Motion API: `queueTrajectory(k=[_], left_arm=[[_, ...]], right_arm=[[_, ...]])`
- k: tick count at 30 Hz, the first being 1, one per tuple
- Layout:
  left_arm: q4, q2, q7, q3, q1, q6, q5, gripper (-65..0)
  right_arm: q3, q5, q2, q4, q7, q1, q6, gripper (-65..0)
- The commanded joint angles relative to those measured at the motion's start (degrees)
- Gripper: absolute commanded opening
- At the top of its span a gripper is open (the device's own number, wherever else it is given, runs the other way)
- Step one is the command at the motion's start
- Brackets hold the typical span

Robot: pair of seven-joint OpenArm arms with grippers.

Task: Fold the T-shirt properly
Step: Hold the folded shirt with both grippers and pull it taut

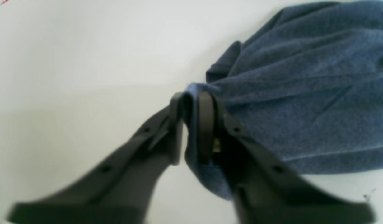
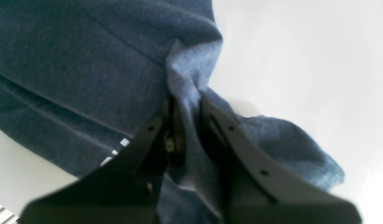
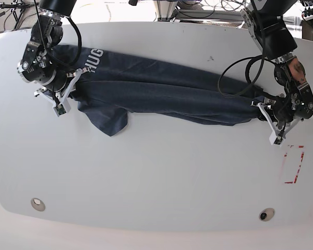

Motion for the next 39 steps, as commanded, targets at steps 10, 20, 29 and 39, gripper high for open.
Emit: queueTrajectory(k=[10, 20, 29, 39], left_arm=[[1.4, -1.7, 2.1, -0.2, -7.3, -0.1, -2.0, -25.1], [4.1, -0.1, 7.6, 0.1, -9.6, -0.1, -12.3, -25.3], [2.0, 2.4, 4.4, 5.4, -3.1, -0.1, -8.1, -25.4], [1.6, 1.6, -5.3, 8.1, 5.5, -0.1, -2.5, -25.4]], right_arm=[[0.0, 0.8, 0.8, 2.7, 0.9, 0.6, -0.1, -61.5], [0.3, 0.8, -0.5, 6.0, 0.5, 0.4, -0.1, -40.9], [0.3, 0.8, -0.8, 8.2, 0.5, 0.5, -0.1, -29.6], [0.3, 0.8, -0.8, 8.2, 0.8, -1.7, -0.1, -40.0]])
